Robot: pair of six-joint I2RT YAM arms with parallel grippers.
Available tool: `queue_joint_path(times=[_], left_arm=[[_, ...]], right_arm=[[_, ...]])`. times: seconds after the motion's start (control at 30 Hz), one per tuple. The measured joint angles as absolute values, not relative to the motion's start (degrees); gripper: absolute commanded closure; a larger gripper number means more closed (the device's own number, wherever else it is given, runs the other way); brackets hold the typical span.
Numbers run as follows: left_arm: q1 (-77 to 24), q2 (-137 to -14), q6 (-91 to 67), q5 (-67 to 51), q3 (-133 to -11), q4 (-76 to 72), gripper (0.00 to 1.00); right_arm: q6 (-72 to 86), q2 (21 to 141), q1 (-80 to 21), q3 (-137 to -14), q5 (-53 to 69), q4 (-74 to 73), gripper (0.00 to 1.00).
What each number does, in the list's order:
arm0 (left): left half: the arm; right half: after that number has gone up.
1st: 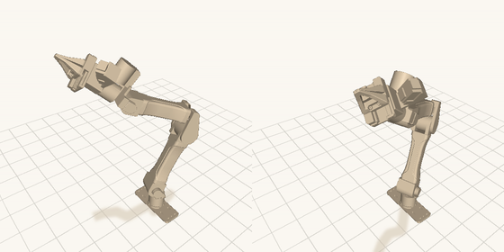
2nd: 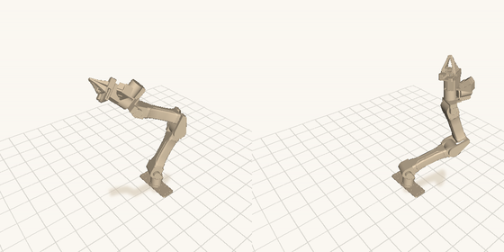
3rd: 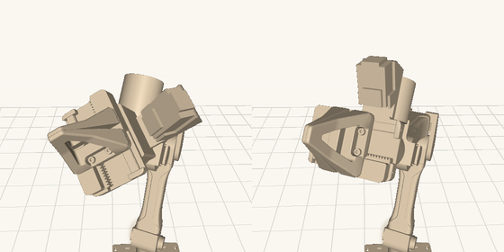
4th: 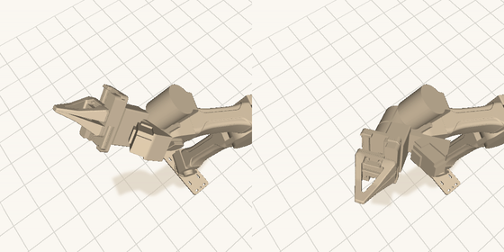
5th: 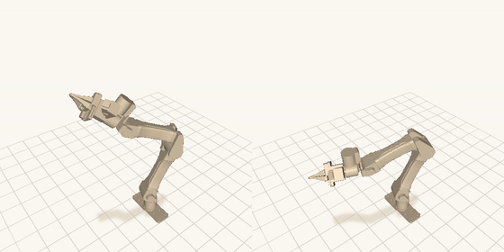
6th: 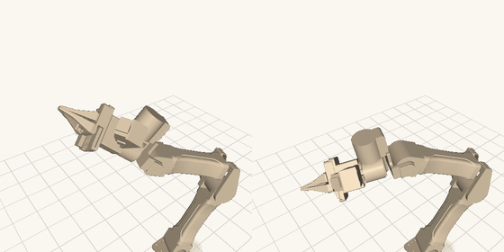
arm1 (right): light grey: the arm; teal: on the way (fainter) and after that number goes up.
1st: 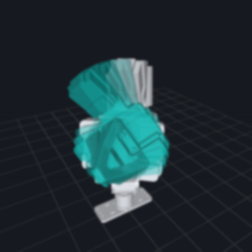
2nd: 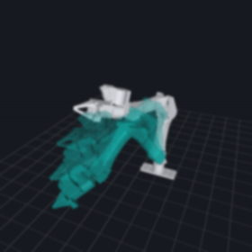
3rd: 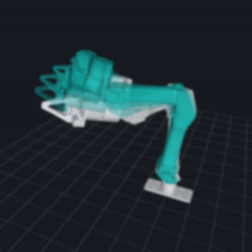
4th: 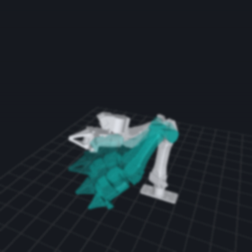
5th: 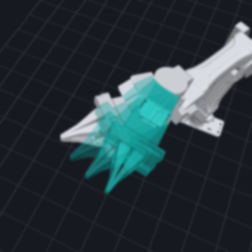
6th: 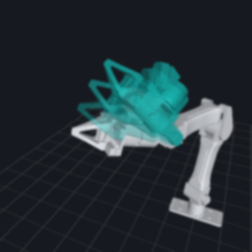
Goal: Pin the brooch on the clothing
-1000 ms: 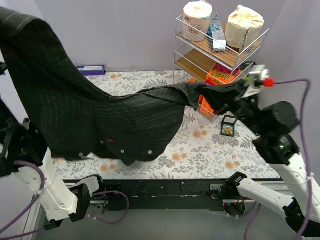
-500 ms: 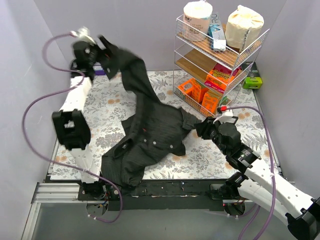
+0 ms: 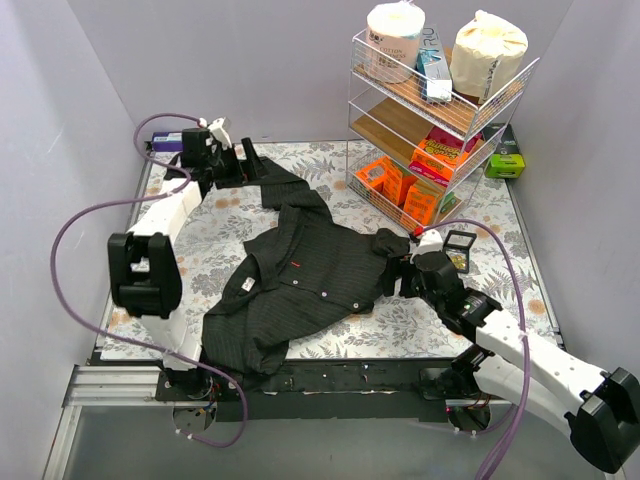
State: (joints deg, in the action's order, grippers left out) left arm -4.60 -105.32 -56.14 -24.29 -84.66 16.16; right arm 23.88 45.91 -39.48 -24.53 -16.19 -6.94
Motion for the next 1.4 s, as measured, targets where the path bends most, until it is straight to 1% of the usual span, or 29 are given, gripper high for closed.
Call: queue_joint_path(times=[0.07,0.17,0.3,0.47,0.67,0.93,1.13,1.2,1.23,1.3,1.33,1.4], left_arm=[[-4.2,-99.6,-54.5,-25.1,-80.1,16.9,0.02],[-4.3,-94.4,-51.0,-26.3,-74.5,18.8,0.02],[-4.5,-93.3,-47.0,-28.8,-65.3,20.8,0.02],[-4.6,-92.5,-46.2,-32.1,-55.3,22.6,0.02],[-4.6,-85.4,-45.6,-33.4,-48.8,22.0,0.02],[-4.6,-74.9,-46.3,-35.6,-43.9,18.1,0.02],[-4.6,-73.9,-46.8,-34.1,-42.0,18.5,0.02],[-4.6,-74.2,-46.8,-33.8,-42.0,18.4,0.07],[-4.6,-74.6,-46.8,-33.9,-42.0,18.4,0.15],[-4.6,-75.4,-47.0,-34.1,-42.0,18.4,0.27],[-4.6,-76.1,-47.2,-34.5,-42.0,18.4,0.41],[-4.6,-77.6,-47.3,-35.5,-42.0,18.4,0.56]], right_arm=[[23.5,47.4,-39.5,-24.5,-15.7,-7.0,0.14],[23.2,49.1,-39.5,-24.7,-15.0,-7.0,0.14],[23.3,50.1,-39.5,-24.9,-13.8,-7.0,0.15],[23.4,51.2,-39.5,-25.5,-13.3,-7.1,0.15],[23.8,52.1,-39.5,-25.7,-12.9,-7.2,0.13],[23.8,53.8,-39.5,-26.2,-12.9,-7.6,0.13],[23.8,53.9,-39.5,-26.5,-13.2,-8.1,0.14],[23.8,54.3,-39.5,-27.5,-13.8,-9.1,0.15],[23.8,54.5,-39.5,-28.0,-13.9,-9.3,0.14],[23.8,55.0,-39.5,-28.9,-14.4,-9.3,0.15],[23.7,55.4,-39.5,-29.4,-14.6,-9.3,0.15],[23.7,56.4,-39.5,-30.2,-14.9,-9.3,0.15]])
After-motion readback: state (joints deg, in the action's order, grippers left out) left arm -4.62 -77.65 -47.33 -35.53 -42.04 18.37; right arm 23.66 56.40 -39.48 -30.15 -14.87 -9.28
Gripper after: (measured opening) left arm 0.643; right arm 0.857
